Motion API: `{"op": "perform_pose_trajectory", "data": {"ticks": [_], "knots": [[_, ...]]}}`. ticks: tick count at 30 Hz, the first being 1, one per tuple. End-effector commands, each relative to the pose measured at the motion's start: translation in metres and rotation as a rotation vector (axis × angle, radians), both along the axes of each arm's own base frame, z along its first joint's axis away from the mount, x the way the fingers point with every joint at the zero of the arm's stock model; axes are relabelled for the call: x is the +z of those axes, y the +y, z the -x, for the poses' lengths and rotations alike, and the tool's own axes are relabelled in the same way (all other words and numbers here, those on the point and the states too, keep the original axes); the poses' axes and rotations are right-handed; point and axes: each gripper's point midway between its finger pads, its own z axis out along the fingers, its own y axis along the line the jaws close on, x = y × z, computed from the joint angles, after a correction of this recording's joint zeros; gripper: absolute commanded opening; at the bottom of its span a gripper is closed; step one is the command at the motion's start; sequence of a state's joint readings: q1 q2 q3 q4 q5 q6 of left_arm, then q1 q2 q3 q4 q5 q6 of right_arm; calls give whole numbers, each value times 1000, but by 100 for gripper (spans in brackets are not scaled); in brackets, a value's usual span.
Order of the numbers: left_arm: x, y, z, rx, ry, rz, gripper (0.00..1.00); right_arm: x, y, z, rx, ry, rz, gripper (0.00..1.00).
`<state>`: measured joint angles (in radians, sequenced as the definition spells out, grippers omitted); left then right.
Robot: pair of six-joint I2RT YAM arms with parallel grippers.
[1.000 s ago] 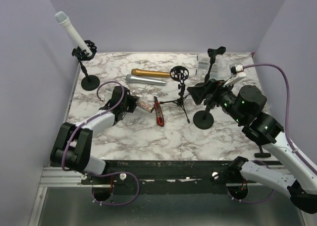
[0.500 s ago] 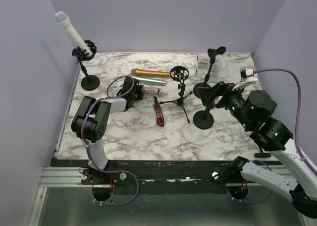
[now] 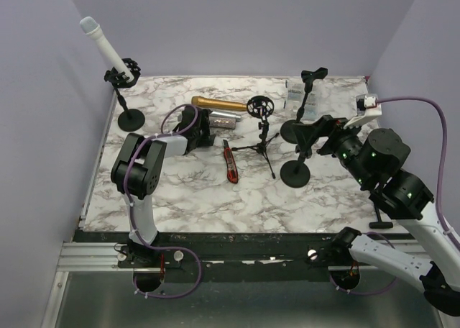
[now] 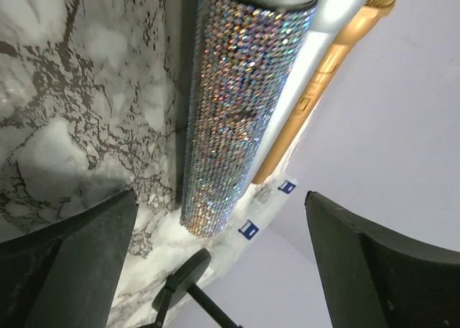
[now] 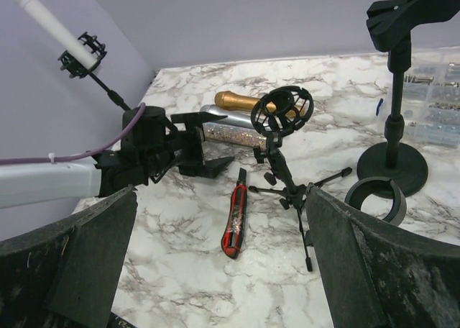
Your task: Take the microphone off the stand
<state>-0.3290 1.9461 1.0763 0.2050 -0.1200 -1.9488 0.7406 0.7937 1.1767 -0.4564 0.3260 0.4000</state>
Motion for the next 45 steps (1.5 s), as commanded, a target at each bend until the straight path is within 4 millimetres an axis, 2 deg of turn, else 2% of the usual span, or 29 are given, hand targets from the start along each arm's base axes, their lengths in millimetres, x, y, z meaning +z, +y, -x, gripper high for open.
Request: {"op": "perform_pose_trajectory", "data": {"ticks": [1, 4, 7, 13, 17, 22, 28, 31, 37, 41, 45], "knots": [[2, -10, 6, -34, 13, 79, 98, 3, -10, -1, -51, 16, 14, 100], [11, -11, 16, -85, -19, 64, 99, -2, -14, -7, -96, 39, 35, 100], [29, -10, 29, -142, -77, 58, 99, -7, -22, -14, -159, 65, 78, 100], [65, -11, 74, -288, -183, 53, 98, -14, -60, -29, -376, 64, 222, 100], [99, -10, 107, -357, -267, 58, 99, -29, -82, -39, -536, 80, 339, 100], [162, -7, 138, -430, -409, 16, 99, -53, -83, -51, -592, 128, 421, 100], [245, 12, 157, -494, -662, -275, 98, -64, -78, -62, -550, 190, 292, 100], [277, 22, 163, -514, -771, -472, 98, -61, -82, -67, -525, 215, 193, 100], [309, 28, 179, -587, -946, -740, 97, -71, -108, -88, -520, 318, 118, 100], [328, 23, 189, -649, -1026, -805, 96, -64, -110, -96, -448, 320, 26, 100], [337, 21, 194, -669, -1067, -829, 95, -56, -108, -109, -348, 328, -63, 100]]}}
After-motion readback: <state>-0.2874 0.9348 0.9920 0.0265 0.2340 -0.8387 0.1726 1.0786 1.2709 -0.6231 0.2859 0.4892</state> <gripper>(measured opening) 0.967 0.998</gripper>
